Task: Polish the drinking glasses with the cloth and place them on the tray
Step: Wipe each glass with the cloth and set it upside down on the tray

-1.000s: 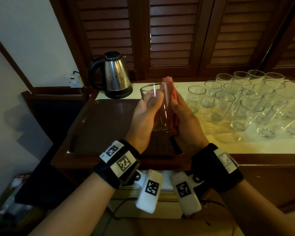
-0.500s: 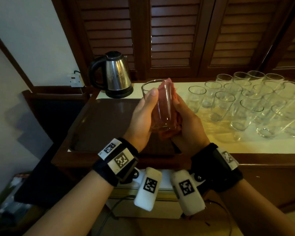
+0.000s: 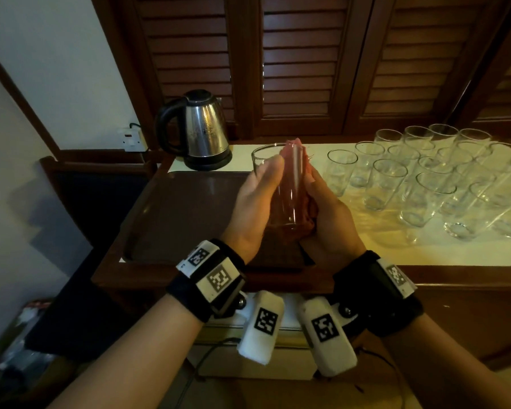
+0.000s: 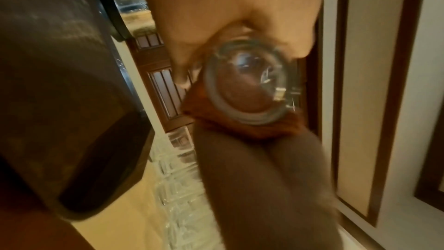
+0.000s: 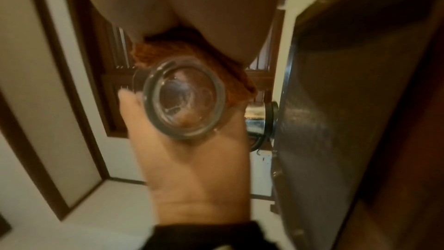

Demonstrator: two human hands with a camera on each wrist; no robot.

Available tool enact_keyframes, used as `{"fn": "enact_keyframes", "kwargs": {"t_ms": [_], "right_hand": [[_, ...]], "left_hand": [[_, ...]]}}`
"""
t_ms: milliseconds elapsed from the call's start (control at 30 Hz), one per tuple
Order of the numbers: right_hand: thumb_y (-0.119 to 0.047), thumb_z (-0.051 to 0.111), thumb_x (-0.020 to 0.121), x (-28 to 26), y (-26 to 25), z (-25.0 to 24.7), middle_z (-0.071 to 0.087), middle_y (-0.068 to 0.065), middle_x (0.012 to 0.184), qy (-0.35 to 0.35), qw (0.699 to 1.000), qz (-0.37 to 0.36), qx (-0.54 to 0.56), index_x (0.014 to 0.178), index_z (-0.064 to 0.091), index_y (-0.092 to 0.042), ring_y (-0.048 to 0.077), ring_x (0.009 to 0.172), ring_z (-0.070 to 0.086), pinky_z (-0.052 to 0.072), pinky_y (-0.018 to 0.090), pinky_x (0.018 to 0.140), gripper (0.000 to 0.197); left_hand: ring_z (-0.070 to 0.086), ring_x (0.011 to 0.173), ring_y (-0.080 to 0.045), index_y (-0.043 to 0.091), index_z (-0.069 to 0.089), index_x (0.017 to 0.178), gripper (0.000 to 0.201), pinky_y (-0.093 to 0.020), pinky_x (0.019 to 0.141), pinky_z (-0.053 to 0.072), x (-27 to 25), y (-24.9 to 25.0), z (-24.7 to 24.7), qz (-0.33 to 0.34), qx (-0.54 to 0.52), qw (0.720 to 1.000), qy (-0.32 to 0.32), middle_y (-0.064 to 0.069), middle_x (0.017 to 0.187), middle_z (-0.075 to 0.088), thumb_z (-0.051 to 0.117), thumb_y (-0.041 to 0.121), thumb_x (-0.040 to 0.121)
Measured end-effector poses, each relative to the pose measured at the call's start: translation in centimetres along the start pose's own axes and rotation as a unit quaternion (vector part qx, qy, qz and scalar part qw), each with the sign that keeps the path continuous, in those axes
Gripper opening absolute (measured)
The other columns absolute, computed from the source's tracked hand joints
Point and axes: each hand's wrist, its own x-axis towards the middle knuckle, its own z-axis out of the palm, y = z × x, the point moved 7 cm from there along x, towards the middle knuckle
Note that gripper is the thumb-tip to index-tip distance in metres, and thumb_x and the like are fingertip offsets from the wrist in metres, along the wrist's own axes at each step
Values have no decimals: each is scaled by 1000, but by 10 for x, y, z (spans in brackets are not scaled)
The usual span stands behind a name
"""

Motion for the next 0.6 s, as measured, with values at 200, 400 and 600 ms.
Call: {"fn": "enact_keyframes", "kwargs": {"t_ms": [200,400,600], "right_hand": [[-29,37,107,3,-24,-1,35,-4,161,22,981,-92,-172,159,23,-34,14,143,40,42,39,112,53],[-17,33,108,1,-23,8,26,-19,157,-5,959,-155,-239,160,16,-20,-10,142,28,33,13,110,56],[-31,42,102,-3,-11,-4,64,9,136,-9,1000,1,10,153,40,-26,24,121,64,57,38,94,51]], "left_hand": [[60,124,-20,34,43,134,52,-49,108,44,4,-2,-9,-6,3,1000,23,-1,130,62,46,62,90],[50,134,-17,34,20,155,101,-48,110,43,-4,3,3,45,83,993,70,-1,151,46,55,80,71],[62,122,-22,17,43,148,80,-47,104,49,-5,-3,3,-7,-11,1000,-14,-10,133,64,49,65,85]]}}
